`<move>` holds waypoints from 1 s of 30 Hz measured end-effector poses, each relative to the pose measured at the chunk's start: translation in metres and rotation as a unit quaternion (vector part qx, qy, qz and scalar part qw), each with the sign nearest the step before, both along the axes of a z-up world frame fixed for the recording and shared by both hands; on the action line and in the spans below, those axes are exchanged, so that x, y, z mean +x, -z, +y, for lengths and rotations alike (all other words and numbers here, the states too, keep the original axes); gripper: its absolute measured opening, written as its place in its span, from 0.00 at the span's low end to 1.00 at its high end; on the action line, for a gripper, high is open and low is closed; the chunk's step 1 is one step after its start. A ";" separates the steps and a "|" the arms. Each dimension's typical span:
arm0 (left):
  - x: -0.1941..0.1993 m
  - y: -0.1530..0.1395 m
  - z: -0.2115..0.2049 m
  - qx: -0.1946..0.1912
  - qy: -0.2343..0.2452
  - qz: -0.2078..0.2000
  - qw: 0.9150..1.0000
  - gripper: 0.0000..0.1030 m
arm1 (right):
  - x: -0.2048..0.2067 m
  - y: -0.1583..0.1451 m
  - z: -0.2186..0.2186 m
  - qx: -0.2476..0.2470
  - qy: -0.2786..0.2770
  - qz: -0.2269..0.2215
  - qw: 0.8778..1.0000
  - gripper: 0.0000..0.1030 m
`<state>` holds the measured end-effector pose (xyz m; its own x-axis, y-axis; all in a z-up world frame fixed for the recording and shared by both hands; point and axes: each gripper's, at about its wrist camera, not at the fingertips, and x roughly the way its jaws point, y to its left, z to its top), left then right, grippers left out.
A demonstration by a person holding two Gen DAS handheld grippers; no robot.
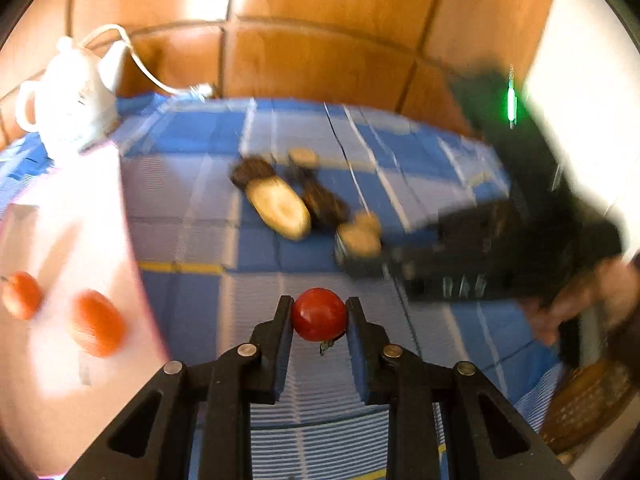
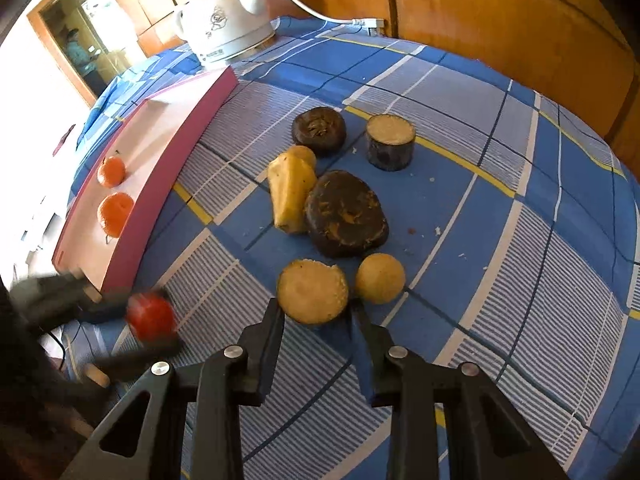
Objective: Organize fruits
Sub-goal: 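Carry the cherry tomato into the tray and open the left tool, then grasp the round tan potato slice with the right tool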
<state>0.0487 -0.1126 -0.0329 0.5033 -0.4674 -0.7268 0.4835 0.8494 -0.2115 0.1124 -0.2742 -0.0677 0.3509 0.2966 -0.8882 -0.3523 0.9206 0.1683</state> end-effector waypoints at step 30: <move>0.070 -0.002 0.155 0.052 -0.280 0.017 0.959 0.53 | -0.004 0.003 0.009 -0.035 -0.013 -0.011 0.999 0.31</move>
